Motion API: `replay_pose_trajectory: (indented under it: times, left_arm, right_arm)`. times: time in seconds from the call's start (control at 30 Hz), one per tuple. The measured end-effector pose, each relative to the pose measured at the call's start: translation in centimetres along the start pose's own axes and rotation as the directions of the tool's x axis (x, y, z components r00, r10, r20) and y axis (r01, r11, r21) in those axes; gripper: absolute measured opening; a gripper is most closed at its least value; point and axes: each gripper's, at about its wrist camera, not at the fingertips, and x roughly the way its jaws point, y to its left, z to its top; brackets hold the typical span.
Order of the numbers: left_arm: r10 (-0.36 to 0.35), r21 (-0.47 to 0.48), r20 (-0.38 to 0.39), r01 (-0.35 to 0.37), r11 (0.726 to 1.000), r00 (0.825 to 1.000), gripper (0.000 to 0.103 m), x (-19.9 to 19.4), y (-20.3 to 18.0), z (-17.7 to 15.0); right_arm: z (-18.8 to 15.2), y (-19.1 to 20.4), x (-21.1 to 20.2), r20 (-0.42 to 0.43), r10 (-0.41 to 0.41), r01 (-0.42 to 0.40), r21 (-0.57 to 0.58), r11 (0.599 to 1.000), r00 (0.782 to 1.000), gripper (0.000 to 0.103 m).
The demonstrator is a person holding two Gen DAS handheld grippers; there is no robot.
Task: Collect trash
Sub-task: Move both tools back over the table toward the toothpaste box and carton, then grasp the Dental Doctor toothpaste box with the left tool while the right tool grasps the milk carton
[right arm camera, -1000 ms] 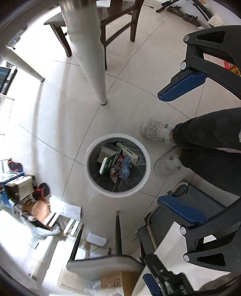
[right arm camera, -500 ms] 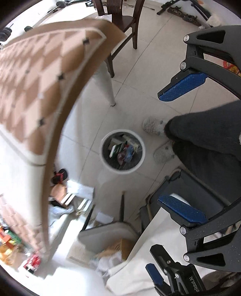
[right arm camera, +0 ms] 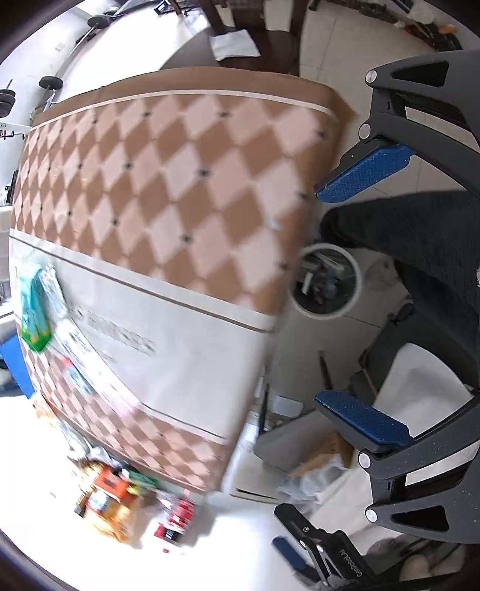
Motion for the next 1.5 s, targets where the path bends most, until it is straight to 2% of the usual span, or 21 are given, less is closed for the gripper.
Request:
replay_pose_trajectory:
  times: [0.17, 0.27, 0.37, 0.5, 0.53, 0.6, 0.63, 0.73, 0.83, 0.93, 1.0, 1.03, 1.07, 1.13, 1.17, 1.23, 1.27, 1.3, 1.37, 1.4, 1.5]
  left_arm:
    - [0.054, 0.148, -0.069, -0.043, 0.988, 0.996, 0.103, 6.1, -1.7, 10.6]
    - [0.061, 0.236, -0.129, -0.029, 0.971, 0.99, 0.103, 10.9, -3.4, 15.4]
    - [0.071, 0.323, -0.181, -0.009, 0.946, 0.981, 0.103, 16.1, -5.0, 18.6]
    - [0.071, 0.387, -0.265, 0.038, 0.921, 0.962, 0.102, 20.7, -6.4, 20.7]
    - [0.069, 0.393, -0.281, 0.049, 0.918, 0.957, 0.099, 21.4, -6.6, 21.0]
    - [0.05, 0.386, -0.322, 0.083, 0.919, 0.946, 0.075, 23.2, -6.9, 21.3]
    - [0.057, 0.384, -0.323, 0.076, 0.92, 0.945, 0.069, 23.7, -7.0, 21.5]
    - [-0.003, 0.324, -0.356, 0.126, 0.938, 0.934, 0.049, 23.3, -6.9, 21.3]
    - [-0.067, 0.209, -0.393, 0.16, 0.965, 0.917, 0.049, 22.0, -6.7, 19.0]
    - [-0.111, 0.019, -0.388, 0.129, 0.991, 0.915, 0.048, 20.6, -5.1, 15.6]
    - [-0.176, -0.178, -0.388, 0.114, 0.977, 0.905, 0.048, 19.9, -2.8, 13.3]
    - [-0.205, -0.266, -0.386, 0.105, 0.958, 0.9, 0.048, 19.6, -1.6, 12.1]
    - [-0.229, -0.376, -0.376, 0.078, 0.923, 0.898, 0.048, 19.3, 0.1, 10.7]
    - [-0.254, -0.519, -0.364, 0.031, 0.854, 0.896, 0.048, 19.1, 2.5, 8.9]
    - [-0.269, -0.6, -0.342, 0.011, 0.8, 0.901, 0.048, 19.0, 4.1, 8.1]
    - [-0.3, -0.69, -0.312, 0.002, 0.724, 0.901, 0.048, 19.2, 6.1, 7.6]
    - [-0.308, -0.709, -0.293, 0.011, 0.705, 0.905, 0.048, 19.3, 6.6, 7.9]
    - [-0.301, -0.71, -0.286, 0.01, 0.704, 0.91, 0.048, 19.3, 7.0, 8.3]
    - [-0.262, -0.677, -0.285, 0.0, 0.736, 0.922, 0.049, 19.4, 7.3, 9.7]
    - [-0.249, -0.661, -0.292, -0.007, 0.751, 0.924, 0.049, 19.5, 7.4, 10.3]
    - [-0.228, -0.62, -0.313, -0.016, 0.785, 0.922, 0.049, 20.2, 7.3, 11.3]
  right_arm:
    - [10.6, -2.6, 4.7, -0.06, -0.021, 0.022, 0.019, 1.0, 0.998, 0.103]
    - [16.8, -4.1, 7.2, -0.078, -0.039, 0.041, 0.025, 0.999, 0.996, 0.103]
    - [22.3, -4.9, 9.6, -0.097, -0.042, 0.045, 0.024, 0.999, 0.994, 0.103]
    - [27.6, -5.1, 12.7, -0.125, -0.064, 0.064, -0.006, 0.998, 0.99, 0.103]
    - [28.5, -5.2, 13.3, -0.132, -0.069, 0.068, -0.007, 0.998, 0.989, 0.103]
    - [29.9, -5.3, 14.3, -0.139, -0.074, 0.073, -0.015, 0.997, 0.988, 0.103]
    - [30.6, -5.4, 14.7, -0.141, -0.079, 0.077, -0.02, 0.997, 0.987, 0.103]
    - [31.9, -5.6, 15.5, -0.153, -0.075, 0.073, -0.02, 0.997, 0.985, 0.103]
    - [32.7, -5.7, 15.7, -0.162, -0.067, 0.063, -0.029, 0.998, 0.985, 0.103]
    - [33.8, -5.0, 15.3, -0.153, -0.074, 0.064, -0.073, 0.995, 0.986, 0.103]
    - [35.0, -3.6, 15.2, -0.139, -0.079, 0.061, -0.133, 0.989, 0.987, 0.103]
    - [35.3, -2.7, 15.1, -0.13, -0.085, 0.063, -0.165, 0.984, 0.988, 0.103]
    - [35.6, -1.7, 15.0, -0.119, -0.092, 0.067, -0.203, 0.977, 0.989, 0.103]
    - [36.0, 1.6, 15.0, -0.082, -0.119, 0.087, -0.317, 0.944, 0.99, 0.103]
    - [36.3, 3.3, 15.1, -0.065, -0.129, 0.095, -0.376, 0.922, 0.99, 0.103]
    - [36.5, 7.0, 15.8, -0.048, -0.139, 0.098, -0.49, 0.866, 0.989, 0.103]
    - [36.6, 8.9, 16.2, -0.043, -0.144, 0.098, -0.544, 0.833, 0.989, 0.103]
    - [36.8, 11.3, 17.0, -0.034, -0.155, 0.101, -0.617, 0.781, 0.987, 0.103]
    - [36.6, 15.2, 17.7, 0.026, -0.174, 0.14, -0.713, 0.687, 0.984, 0.103]
    - [36.3, 17.0, 18.1, 0.065, -0.181, 0.165, -0.768, 0.619, 0.981, 0.103]
    - [35.5, 21.4, 20.1, 0.12, -0.212, 0.206, -0.868, 0.452, 0.97, 0.103]
